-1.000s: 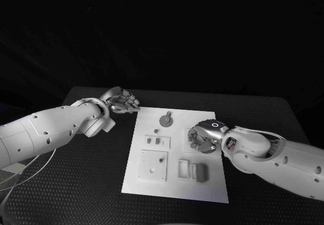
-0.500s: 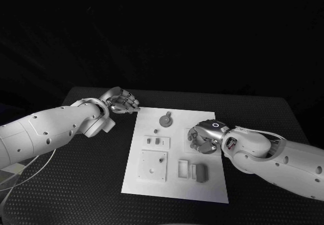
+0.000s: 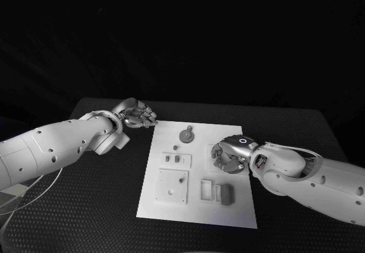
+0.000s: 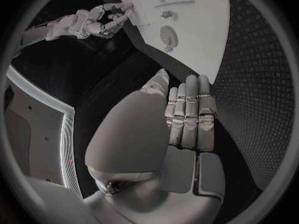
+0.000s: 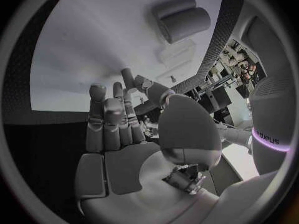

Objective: Assemble the parts on the task board

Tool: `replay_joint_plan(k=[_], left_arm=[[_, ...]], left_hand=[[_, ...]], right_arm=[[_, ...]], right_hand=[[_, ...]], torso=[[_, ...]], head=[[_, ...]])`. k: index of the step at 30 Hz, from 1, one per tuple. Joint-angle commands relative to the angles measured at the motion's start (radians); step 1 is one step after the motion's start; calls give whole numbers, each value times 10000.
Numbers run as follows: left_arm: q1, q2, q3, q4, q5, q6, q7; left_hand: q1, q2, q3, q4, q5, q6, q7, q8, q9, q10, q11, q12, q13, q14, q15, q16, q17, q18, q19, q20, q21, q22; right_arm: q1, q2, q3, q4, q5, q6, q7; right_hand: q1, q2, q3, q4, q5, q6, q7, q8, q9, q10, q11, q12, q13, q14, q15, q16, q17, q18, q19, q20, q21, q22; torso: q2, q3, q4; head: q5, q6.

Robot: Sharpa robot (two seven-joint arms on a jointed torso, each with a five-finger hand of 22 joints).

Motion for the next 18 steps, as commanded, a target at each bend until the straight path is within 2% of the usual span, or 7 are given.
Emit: replay_joint_plan(k=[1, 12, 18], left_arm=[[7, 15, 5, 18, -6, 54, 60], [7, 15, 5, 8, -6, 58, 59], [7, 34, 5, 11, -35, 65, 65]], left_hand=[[22, 69, 42, 0, 38, -49, -8, -29, 12, -79, 20, 58, -17, 67, -14, -45, 12, 114, 44, 16, 44, -13], [24, 71, 46, -1, 38, -47, -9, -29, 13, -80, 20, 60, -20, 71, -14, -54, 25, 114, 45, 16, 45, -15], [28, 74, 49, -3, 38, -46, -10, -29, 14, -80, 19, 61, -22, 75, -15, -59, 32, 115, 46, 15, 45, -17]], right_arm=[[-14, 7, 0, 56, -9, 66, 34], [-25, -12, -1, 31, -130, 238, -45], [-33, -16, -1, 44, -194, 251, -57]], right_hand=[[138, 43, 7, 67, -34, 57, -4, 6, -6, 34, -23, 16, 22, 17, 26, -20, 20, 423, -3, -29, 11, 206], [309, 481, -12, -136, -33, 446, -175, 244, 63, 402, -180, 227, 167, 67, -126, -17, 31, 423, 9, -52, 53, 212], [328, 903, 1, -303, -31, 715, -288, 399, 133, 660, -299, 362, 262, 80, -244, -18, 47, 423, 15, -53, 84, 215]], torso=[[4, -1, -3], [5, -1, -5], [2, 7, -5]], head=[[-7, 2], [-31, 17], [-45, 37]])
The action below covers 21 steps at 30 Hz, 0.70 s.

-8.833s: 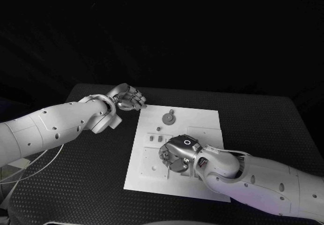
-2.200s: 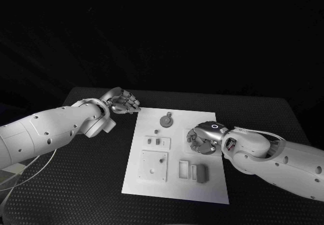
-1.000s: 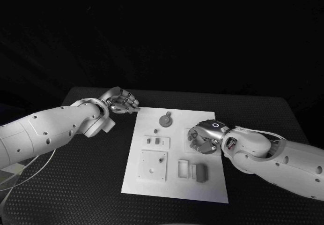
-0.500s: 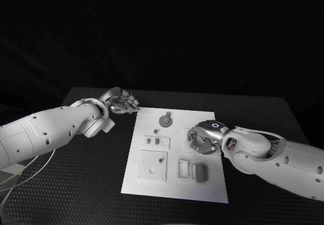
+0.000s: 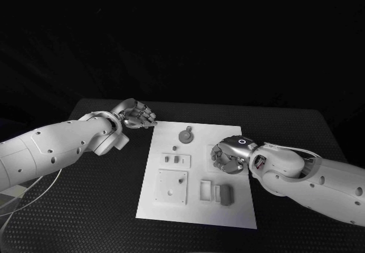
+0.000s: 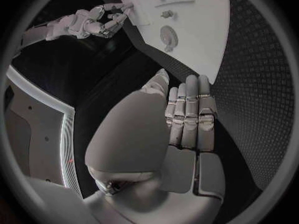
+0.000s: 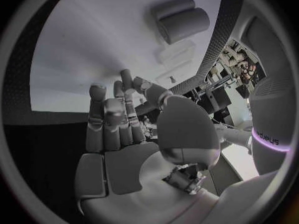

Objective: Assemble the parts on the task board

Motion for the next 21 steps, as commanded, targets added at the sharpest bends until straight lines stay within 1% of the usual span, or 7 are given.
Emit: replay_joint_plan(k=[1, 8, 10, 13, 15, 21], left_arm=[[7, 19, 5, 17, -33, 62, 64], [6, 18, 5, 15, -33, 68, 68], [6, 17, 5, 17, -33, 63, 72], [6, 16, 5, 18, -33, 60, 77], [6, 17, 5, 21, -33, 63, 81], [6, 9, 5, 25, -34, 60, 82]], left_hand=[[28, 75, 49, -3, 38, -46, -10, -29, 14, -80, 19, 62, -14, 75, -16, -26, 15, 116, 47, 15, 45, -18], [33, 75, 52, -5, 38, -45, -10, -29, 15, -80, 19, 63, -16, 79, -16, -32, 24, 116, 47, 14, 46, -19], [34, 74, 52, -5, 38, -45, -10, -29, 15, -80, 19, 64, -16, 80, -16, -34, 26, 116, 47, 14, 46, -20], [35, 75, 53, -5, 38, -45, -10, -29, 15, -80, 18, 64, -17, 81, -17, -35, 29, 117, 48, 14, 46, -20], [36, 75, 54, -5, 38, -45, -10, -29, 15, -80, 18, 65, -17, 82, -17, -37, 31, 117, 48, 13, 46, -20], [39, 76, 56, -6, 38, -45, -10, -29, 15, -79, 18, 67, -19, 85, -17, -42, 38, 117, 50, 13, 47, -21]], right_arm=[[-21, -3, -6, 20, -161, 187, -30], [-28, 10, -8, 36, -291, 61, -67], [-30, 21, -8, 36, -388, -32, -91], [-32, 50, -8, 31, -494, -159, -107], [-33, 58, -8, 43, -559, -215, -124], [-38, 98, -8, 170, -714, -415, -137]], right_hand=[[52, 197, 0, -71, -29, 110, -3, 60, 27, 251, -167, 64, 74, -49, -113, -20, 11, 405, -2, -68, 43, 215], [64, 163, -1, -192, -24, 174, -34, 98, 56, 321, -205, 98, 108, -43, -148, -34, 11, 405, -3, -73, 50, 210], [104, 219, 27, -248, -22, 215, -51, 121, 74, 366, -224, 119, 127, -29, -169, -40, 10, 405, 9, -80, 53, 206], [193, 350, 78, -376, -22, 301, -86, 172, 108, 459, -261, 164, 161, -2, -208, -49, 8, 405, 28, -95, 60, 204], [257, 467, 118, -474, -23, 426, -138, 243, 151, 593, -313, 229, 200, 26, -254, -55, 7, 405, 53, -105, 71, 203], [275, 508, 151, -543, -21, 562, -198, 313, 208, 753, -384, 290, 247, 85, -321, -66, 6, 405, 117, -125, 96, 201]], torso=[[1, 5, 0], [-2, 4, 3], [1, 2, 6], [-1, -1, 0], [-2, -3, 1], [0, -2, 8]], head=[[-10, 16], [-18, 36], [-18, 33], [-22, 43], [-23, 53], [-28, 59]])
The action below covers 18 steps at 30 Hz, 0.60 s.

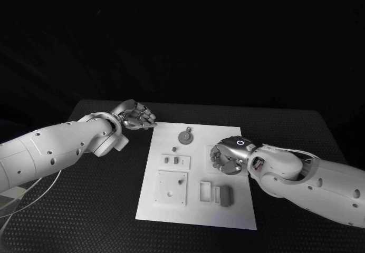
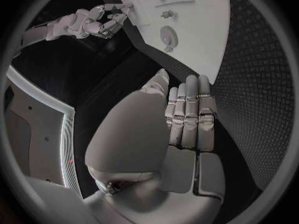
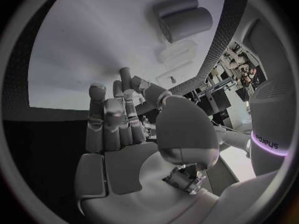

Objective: Assemble the parts on the task board

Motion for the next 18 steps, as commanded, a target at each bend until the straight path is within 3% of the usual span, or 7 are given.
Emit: replay_joint_plan(k=[1, 13, 18], left_arm=[[6, 8, 5, 26, -29, 57, 80], [6, -6, 5, 37, -39, 65, 80], [6, -20, 5, 37, -39, 56, 80]], left_hand=[[36, 80, 56, -5, 38, -45, -10, -29, 16, -79, 18, 67, -12, 86, -18, -43, 15, 117, 50, 13, 47, -13], [38, 79, 58, -5, 38, -47, -10, -31, 16, -79, 18, 70, -15, 90, -18, -53, 29, 117, 52, 13, 48, -15], [37, 79, 57, -4, 37, -46, -9, -31, 16, -79, 18, 71, -16, 92, -18, -59, 35, 116, 52, 13, 48, -17]], right_arm=[[-12, 22, -1, 134, -352, -242, -30], [-9, 18, 10, 508, -811, -249, -247], [-2, -91, 79, 807, -1060, -218, -364]], right_hand=[[92, 193, 2, -64, 27, 114, -19, 55, 58, 732, -389, 77, 99, -71, -166, -68, 8, 407, 31, -72, 46, 200], [97, 171, 23, -79, 27, 195, -57, 91, 94, 826, -430, 102, 122, -48, -207, -89, 5, 407, 57, -87, 54, 198], [90, 134, 25, -82, 25, 228, -72, 105, 109, 863, -446, 110, 131, -39, -223, -94, 6, 407, 66, -92, 58, 200]], torso=[[-2, -3, 4], [-6, -9, 4], [-5, -11, -1]], head=[[-4, 0], [-9, 44], [5, 57]])
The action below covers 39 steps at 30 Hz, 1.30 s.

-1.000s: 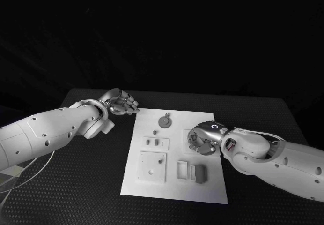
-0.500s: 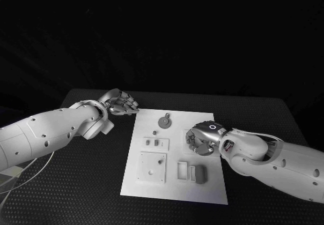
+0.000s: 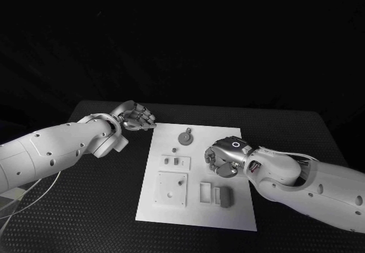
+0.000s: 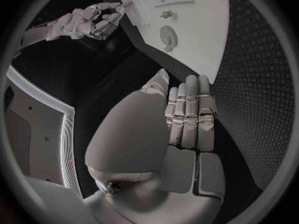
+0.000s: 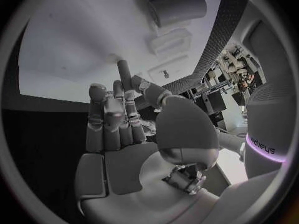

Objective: Assemble the parts on the task board

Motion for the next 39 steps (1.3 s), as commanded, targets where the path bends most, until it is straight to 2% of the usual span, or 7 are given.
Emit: replay_joint_plan(k=[1, 7, 13, 16, 20, 24, 39], left_arm=[[6, 2, 5, 28, -32, 60, 76], [6, 16, 5, 15, -32, 58, 77], [6, 38, 5, 12, -32, 68, 76], [6, 43, 5, 5, -32, 58, 70], [7, 77, 5, -7, -29, 66, 59], [7, 145, 5, -10, -27, 74, 61], [9, 220, 5, -40, -22, 97, 29]], left_hand=[[37, 79, 57, -4, 36, -46, -9, -31, 16, -57, -4, 30, -17, 54, 21, -60, 14, 116, 51, 13, 47, -13], [36, 79, 57, -3, 36, -47, -8, -32, 16, -58, -4, 31, -20, 56, 21, -67, 22, 116, 52, 13, 47, -15], [35, 79, 57, -2, 35, -49, -8, -34, 16, -59, -3, 32, -22, 57, 21, -75, 30, 115, 51, 14, 47, -16], [34, 79, 57, -2, 35, -50, -7, -35, 15, -60, -3, 32, -23, 57, 22, -78, 33, 115, 51, 14, 47, -17], [30, 77, 55, -1, 34, -55, -5, -38, 14, -62, -2, 32, -25, 59, 22, -84, 40, 114, 50, 14, 47, -18], [25, 75, 53, 1, 33, -60, -3, -41, 13, -63, -2, 33, -27, 60, 23, -91, 47, 114, 51, 15, 47, -20], [20, 76, 53, 2, 34, -67, 0, -46, 12, -68, 0, 34, -32, 63, 24, -107, 63, 113, 50, 15, 46, -23]], right_arm=[[4, -60, 63, 160, -458, -9, -121], [20, -87, 196, 558, -549, -160, -117], [18, 102, 207, 723, -16, -1428, 384], [12, 315, 204, 676, 159, -1663, 582], [-40, 644, 141, 572, 183, -1586, 615], [-273, 1009, 117, 546, 127, -1520, 650], [-892, 2062, -125, -73, 36, -1114, 621]], right_hand=[[102, 120, 16, -39, 65, 96, -4, 39, -25, 821, -476, 54, 10, -109, -153, -57, 9, 415, 15, -76, 59, 200], [99, 103, 20, -36, 65, 111, -10, 44, -18, 839, -484, 56, 14, -106, -161, -61, 9, 415, 21, -79, 61, 200], [91, 85, 22, -29, 65, 125, -16, 48, -11, 858, -491, 57, 17, -102, -168, -64, 11, 415, 30, -82, 64, 199], [93, 79, 26, -29, 66, 131, -19, 50, -8, 864, -494, 57, 18, -99, -172, -65, 11, 415, 32, -84, 65, 200], [98, 80, 33, -29, 68, 133, -21, 50, -7, 866, -497, 55, 18, -98, -175, -67, 12, 415, 35, -86, 66, 199], [103, 84, 40, -29, 69, 132, -22, 48, -6, 866, -498, 51, 17, -98, -177, -68, 12, 415, 37, -88, 66, 199], [105, 105, 54, -25, 69, 123, -19, 40, -4, 863, -500, 39, 14, -96, -181, -73, 14, 415, 42, -91, 67, 198]], torso=[[1, -3, -2], [-2, 0, 0], [-1, -4, 20], [-5, 3, 2], [-4, -5, -18], [8, -5, -5], [9, -12, 21]], head=[[15, 7], [44, 25], [93, 32], [130, 54], [173, 67], [233, 58], [512, -94]])
